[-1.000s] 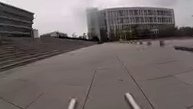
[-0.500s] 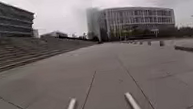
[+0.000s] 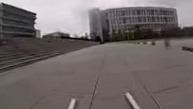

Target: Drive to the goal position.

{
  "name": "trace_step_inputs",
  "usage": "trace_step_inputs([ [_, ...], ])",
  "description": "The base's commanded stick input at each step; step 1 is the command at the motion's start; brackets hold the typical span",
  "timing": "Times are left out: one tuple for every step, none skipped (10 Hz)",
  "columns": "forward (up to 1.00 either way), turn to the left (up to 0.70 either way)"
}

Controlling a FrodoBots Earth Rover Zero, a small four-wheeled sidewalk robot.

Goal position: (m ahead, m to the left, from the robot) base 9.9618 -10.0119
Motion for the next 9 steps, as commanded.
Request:
trace_step_inputs([
  [1.0, 0.0],
  [1.0, 0.0],
  [1.0, 0.0],
  [1.0, 0.0],
  [1.0, 0.0],
  [1.0, 0.0],
  [1.0, 0.0],
  [1.0, -0.17],
  [1.0, -0.27],
])
